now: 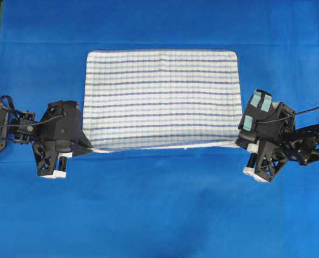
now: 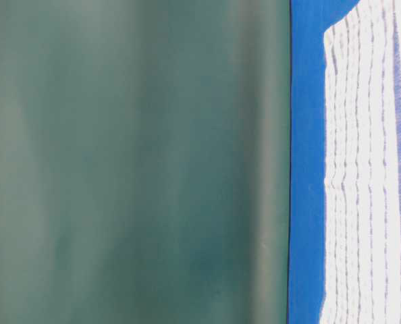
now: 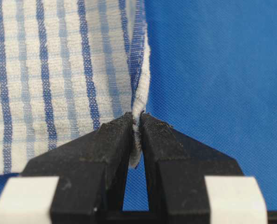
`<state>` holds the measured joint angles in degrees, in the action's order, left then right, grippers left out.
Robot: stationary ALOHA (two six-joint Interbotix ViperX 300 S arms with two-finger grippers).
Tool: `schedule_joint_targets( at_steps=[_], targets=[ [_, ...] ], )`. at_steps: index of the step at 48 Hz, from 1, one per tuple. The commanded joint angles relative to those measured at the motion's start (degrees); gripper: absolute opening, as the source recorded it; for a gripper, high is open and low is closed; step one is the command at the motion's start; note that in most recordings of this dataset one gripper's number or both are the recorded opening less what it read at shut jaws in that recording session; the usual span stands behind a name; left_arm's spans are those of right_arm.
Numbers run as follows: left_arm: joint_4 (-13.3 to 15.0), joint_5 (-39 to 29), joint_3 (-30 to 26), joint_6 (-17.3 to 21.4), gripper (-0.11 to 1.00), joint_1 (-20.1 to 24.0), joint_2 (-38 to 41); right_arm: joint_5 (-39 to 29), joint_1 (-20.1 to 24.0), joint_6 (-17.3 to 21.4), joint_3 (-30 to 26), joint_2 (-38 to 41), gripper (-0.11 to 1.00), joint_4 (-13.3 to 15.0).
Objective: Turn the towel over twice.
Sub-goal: 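Open both grippers and pull them outward away from the towel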
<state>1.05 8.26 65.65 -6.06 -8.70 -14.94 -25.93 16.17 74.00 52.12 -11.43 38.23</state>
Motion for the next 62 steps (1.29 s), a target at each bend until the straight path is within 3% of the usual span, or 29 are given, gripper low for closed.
schedule_joint_targets(
  at_steps=[1, 18, 21, 25, 29, 33, 37, 50, 62],
  targets=[
    [0.0, 0.3, -0.6, 0.0, 0.05, -0.3, 0.0, 0.4, 0.3, 0.3, -1.1, 0.2, 0.04, 0.0],
    [0.0, -0.8, -0.6, 0.0, 0.05, -0.3, 0.0, 3.7, 0.3, 1.7, -2.5, 4.6, 0.05, 0.0],
    [0.0, -0.9, -0.6, -0.1, 0.08, -0.3, 0.0, 3.4, 0.2, 1.9, -3.0, 5.3, 0.17, -0.1],
    [0.0, -1.0, -0.7, -0.2, 0.25, -0.5, 0.1, 2.4, 0.3, 2.1, -3.3, 5.5, 0.43, 0.0],
    [0.0, -1.2, -1.0, -0.1, 0.51, -0.8, -0.1, 0.9, 0.3, 2.1, -3.5, 5.4, 0.62, 0.0],
    [0.0, -2.0, -1.2, 0.1, 0.76, -0.8, -0.5, -1.1, 0.3, 1.7, -4.0, 5.0, 0.63, 0.3],
    [0.0, -3.3, -1.8, 0.1, 0.90, -0.8, -1.2, -3.0, 0.2, 1.3, -4.5, 3.7, 0.60, 0.6],
    [0.0, -9.7, -5.8, 0.8, 0.87, -0.1, -7.5, -9.1, 0.2, 1.1, -5.1, -5.9, 0.60, 7.4],
    [0.0, -11.8, -6.7, 0.8, 0.86, 3.9, -15.7, -12.2, 0.1, -0.4, -3.7, -17.0, 0.60, 14.6]
  ],
)
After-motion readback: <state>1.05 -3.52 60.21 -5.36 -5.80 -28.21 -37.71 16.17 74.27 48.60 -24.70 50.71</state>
